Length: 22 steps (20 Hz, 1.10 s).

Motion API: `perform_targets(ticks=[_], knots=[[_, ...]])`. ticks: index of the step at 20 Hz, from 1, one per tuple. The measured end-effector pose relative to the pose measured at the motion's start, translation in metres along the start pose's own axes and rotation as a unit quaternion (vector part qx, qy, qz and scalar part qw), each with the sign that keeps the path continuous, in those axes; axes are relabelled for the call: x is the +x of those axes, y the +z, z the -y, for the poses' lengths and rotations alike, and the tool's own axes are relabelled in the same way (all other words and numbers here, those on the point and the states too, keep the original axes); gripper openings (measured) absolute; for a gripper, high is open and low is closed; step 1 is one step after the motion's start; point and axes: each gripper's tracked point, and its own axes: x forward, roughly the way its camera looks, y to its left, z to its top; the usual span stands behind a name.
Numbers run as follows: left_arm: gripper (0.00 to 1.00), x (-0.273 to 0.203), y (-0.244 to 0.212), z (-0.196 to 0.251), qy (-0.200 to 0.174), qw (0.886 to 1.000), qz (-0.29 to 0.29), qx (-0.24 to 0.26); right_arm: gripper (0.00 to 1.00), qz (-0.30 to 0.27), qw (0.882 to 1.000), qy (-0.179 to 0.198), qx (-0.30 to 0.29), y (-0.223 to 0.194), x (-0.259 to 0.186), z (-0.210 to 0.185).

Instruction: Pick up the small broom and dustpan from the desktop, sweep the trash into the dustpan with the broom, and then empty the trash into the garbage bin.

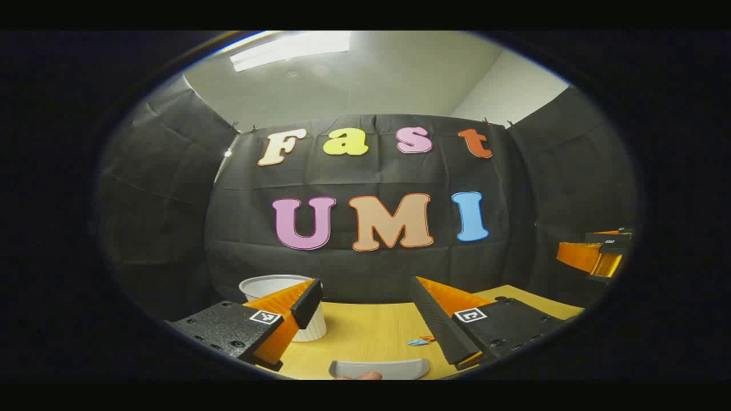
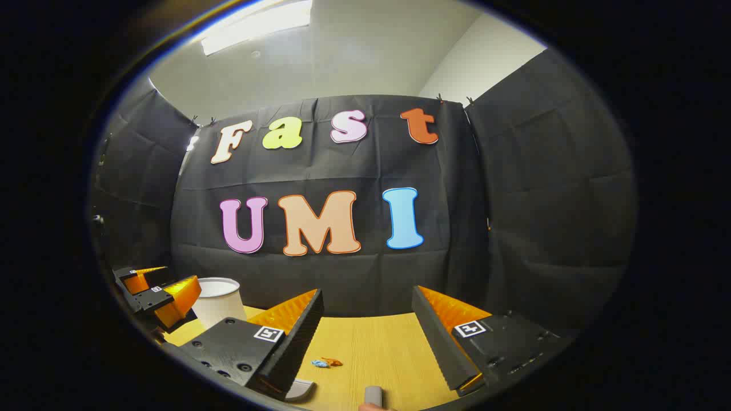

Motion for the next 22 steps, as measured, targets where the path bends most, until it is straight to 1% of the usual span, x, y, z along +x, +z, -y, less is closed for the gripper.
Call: perform_targets(ticks=[1,2,3,4,5,6,7,9,10,11,12,13,14,15,16,17,22], knots=[[0.94,-0.0004,-0.0007,-0.0006,0.000,1.000,0.000,0.000,0.96,0.000,1.000,0.000,0.000,0.0014,0.0007,-0.0002],[0.96,-0.0004,-0.0006,-0.0007,0.001,1.000,-0.001,0.000,0.92,0.000,1.000,0.001,0.000,0.0017,0.0011,-0.0008],[0.96,-0.0010,-0.0003,-0.0005,0.001,1.000,-0.001,0.000,0.92,-0.001,1.000,0.002,0.000,0.0008,0.0000,-0.0015],[0.94,-0.0018,-0.0001,-0.0007,0.001,1.000,0.000,0.000,0.92,0.000,1.000,0.003,0.000,0.0018,-0.0003,-0.0023],[0.94,-0.0020,0.0001,-0.0016,0.002,1.000,0.001,0.000,0.96,0.001,1.000,0.003,0.000,0.0025,-0.0014,-0.0021],[0.94,-0.0033,0.0000,-0.0014,0.002,1.000,0.001,0.000,0.96,0.002,1.000,0.004,-0.001,0.0023,-0.0025,-0.0020],[0.94,-0.0036,-0.0002,-0.0022,0.003,1.000,0.000,0.000,0.92,0.002,1.000,0.004,-0.001,0.0030,-0.0023,-0.0026],[0.94,-0.0049,-0.0015,-0.0020,0.003,1.000,-0.001,0.001,0.92,0.004,1.000,0.004,-0.003,0.0050,-0.0038,-0.0031],[0.96,-0.0056,-0.0014,-0.0021,0.002,1.000,-0.002,0.001,0.92,0.005,1.000,0.003,-0.003,0.0050,-0.0043,-0.0033],[0.96,-0.0058,-0.0009,-0.0021,0.003,1.000,-0.002,0.001,0.96,0.004,1.000,0.003,-0.003,0.0044,-0.0049,-0.0022],[0.94,-0.0062,-0.0005,-0.0021,0.003,1.000,-0.002,0.001,0.92,0.003,1.000,0.004,-0.003,0.0038,-0.0049,-0.0025],[0.94,-0.0064,-0.0007,-0.0022,0.003,1.000,-0.002,0.002,0.92,0.003,1.000,0.004,-0.002,0.0036,-0.0059,-0.0025],[0.96,-0.0068,-0.0003,-0.0022,0.002,1.000,-0.002,0.002,0.92,0.002,1.000,0.005,-0.002,0.0038,-0.0064,-0.0026],[0.94,-0.0067,-0.0012,-0.0019,0.002,1.000,-0.003,0.002,0.92,0.001,1.000,0.005,-0.001,0.0039,-0.0053,-0.0032],[0.96,-0.0067,-0.0007,-0.0021,0.001,1.000,-0.003,0.002,0.92,0.001,1.000,0.005,-0.001,0.0040,-0.0053,-0.0027],[0.94,-0.0084,-0.0014,-0.0011,0.002,1.000,-0.003,0.002,0.92,0.001,1.000,0.005,0.000,0.0039,-0.0052,-0.0029],[0.94,-0.0089,0.0006,-0.0023,0.002,1.000,-0.001,0.001,0.92,0.001,1.000,0.005,0.000,0.0049,-0.0075,-0.0025]])
